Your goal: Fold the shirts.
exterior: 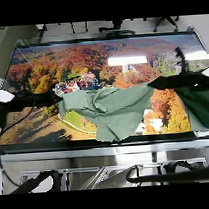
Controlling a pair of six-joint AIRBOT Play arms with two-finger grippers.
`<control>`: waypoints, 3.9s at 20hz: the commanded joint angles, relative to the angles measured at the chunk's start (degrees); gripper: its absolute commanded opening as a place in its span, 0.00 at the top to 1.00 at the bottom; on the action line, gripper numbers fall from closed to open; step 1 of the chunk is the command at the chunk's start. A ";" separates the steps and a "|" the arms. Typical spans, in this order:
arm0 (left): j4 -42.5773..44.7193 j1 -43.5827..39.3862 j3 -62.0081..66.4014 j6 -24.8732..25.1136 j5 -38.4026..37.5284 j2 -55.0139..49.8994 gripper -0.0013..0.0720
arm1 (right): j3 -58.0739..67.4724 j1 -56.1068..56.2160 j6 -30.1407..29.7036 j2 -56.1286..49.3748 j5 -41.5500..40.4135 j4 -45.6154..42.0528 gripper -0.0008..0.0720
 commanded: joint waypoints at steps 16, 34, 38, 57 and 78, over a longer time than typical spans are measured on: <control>0.13 1.46 -9.53 -3.89 -6.84 1.79 0.11 | -4.72 1.38 -3.98 -7.10 -8.07 -0.24 0.96; -12.98 -24.44 -22.29 -5.97 26.18 -5.79 0.11 | -4.72 1.40 -4.79 -7.04 -6.12 0.00 0.96; -12.96 -24.39 -15.65 -5.95 24.72 -13.44 0.11 | -4.72 1.40 -4.81 -7.04 -6.12 0.00 0.96; -7.30 -13.86 31.17 -3.63 5.77 26.95 0.97 | 27.15 -14.27 -3.13 27.10 -6.21 12.61 0.96; -10.38 -9.29 34.03 8.11 14.16 -13.66 0.97 | 10.64 -3.69 -13.81 -5.84 -5.79 16.09 0.96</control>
